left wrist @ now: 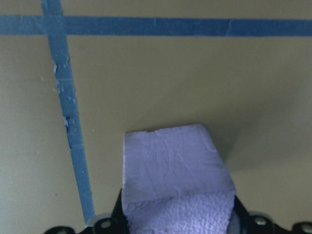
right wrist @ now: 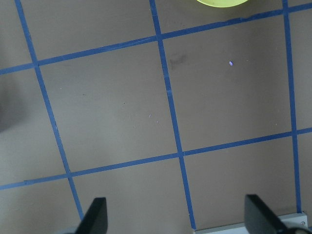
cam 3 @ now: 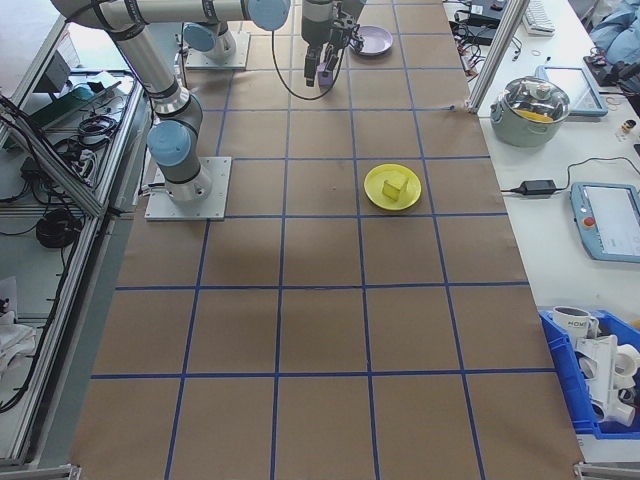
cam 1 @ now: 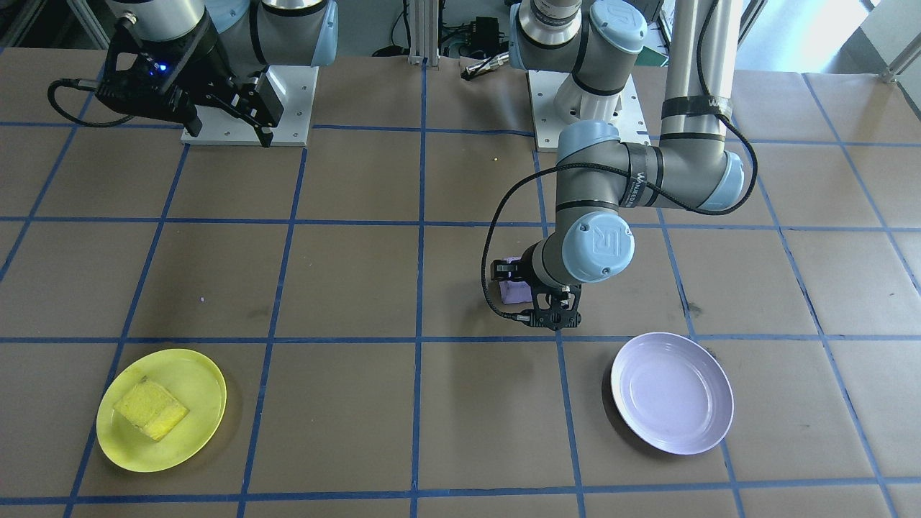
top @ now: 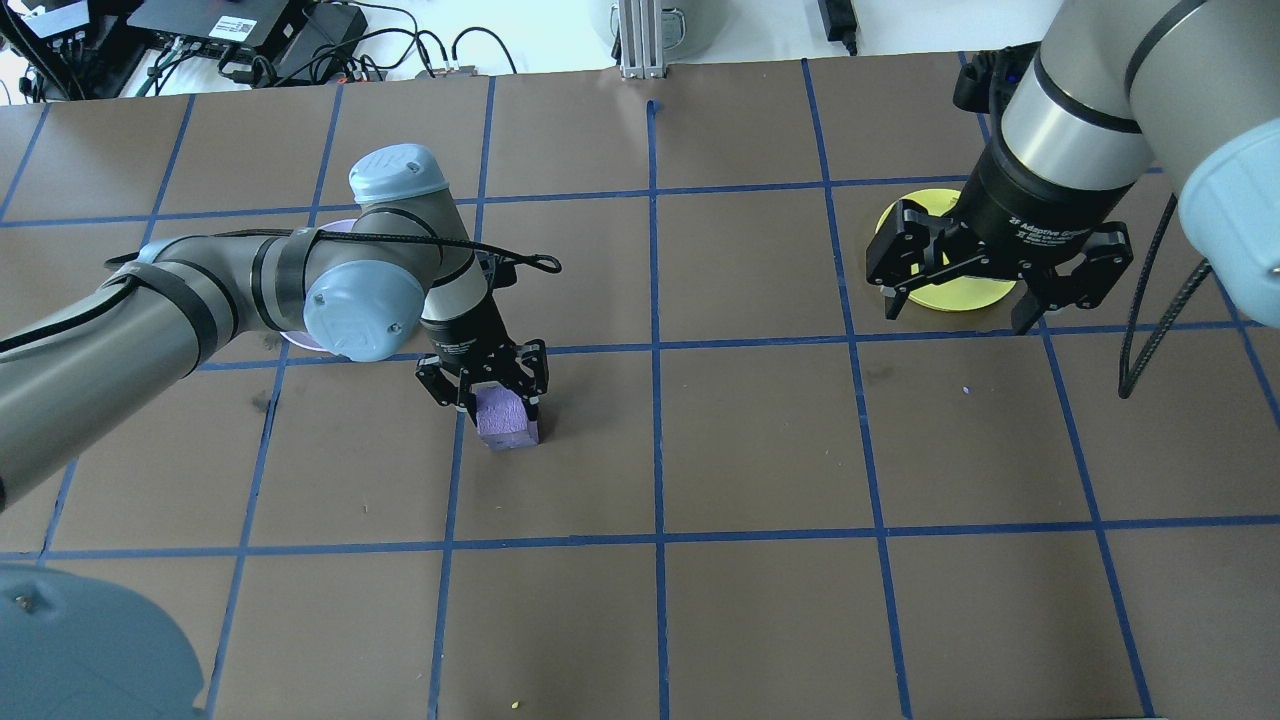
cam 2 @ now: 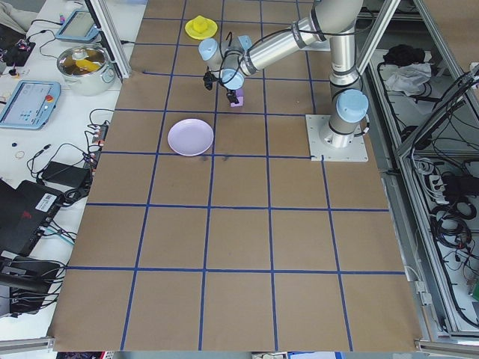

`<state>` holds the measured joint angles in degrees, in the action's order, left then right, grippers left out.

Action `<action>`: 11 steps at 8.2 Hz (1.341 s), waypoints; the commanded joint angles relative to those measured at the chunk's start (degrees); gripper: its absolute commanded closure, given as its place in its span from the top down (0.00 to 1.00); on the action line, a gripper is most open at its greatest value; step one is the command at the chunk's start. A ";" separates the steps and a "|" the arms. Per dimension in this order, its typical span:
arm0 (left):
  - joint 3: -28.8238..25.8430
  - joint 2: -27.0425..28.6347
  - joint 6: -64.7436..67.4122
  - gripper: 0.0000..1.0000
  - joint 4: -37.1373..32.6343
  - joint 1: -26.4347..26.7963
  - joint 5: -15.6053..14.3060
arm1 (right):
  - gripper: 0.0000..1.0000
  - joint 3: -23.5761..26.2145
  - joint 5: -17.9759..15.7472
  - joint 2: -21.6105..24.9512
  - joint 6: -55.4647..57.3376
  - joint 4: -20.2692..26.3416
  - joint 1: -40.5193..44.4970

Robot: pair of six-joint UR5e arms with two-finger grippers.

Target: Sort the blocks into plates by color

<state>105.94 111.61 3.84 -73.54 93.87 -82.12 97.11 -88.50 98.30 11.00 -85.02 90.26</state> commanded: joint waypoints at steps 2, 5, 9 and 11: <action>-0.82 -2.44 0.73 0.00 -3.51 -0.44 -0.06 | 1.00 0.09 -0.79 0.22 -0.10 -0.23 0.18; -14.83 -6.59 -0.23 0.00 -13.08 -4.90 -4.17 | 1.00 0.09 -3.52 0.22 -0.89 -0.93 0.26; -20.60 -0.37 -16.37 0.00 -7.54 -14.30 -5.24 | 1.00 0.18 -3.34 0.22 -0.89 -1.37 0.26; -20.60 4.56 -19.02 0.00 -2.85 -15.82 -5.86 | 1.00 0.18 -3.43 -0.04 -2.02 -1.46 0.26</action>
<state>85.58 111.85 -11.76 -80.73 79.88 -87.34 97.29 -91.89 98.48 9.98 -86.39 90.53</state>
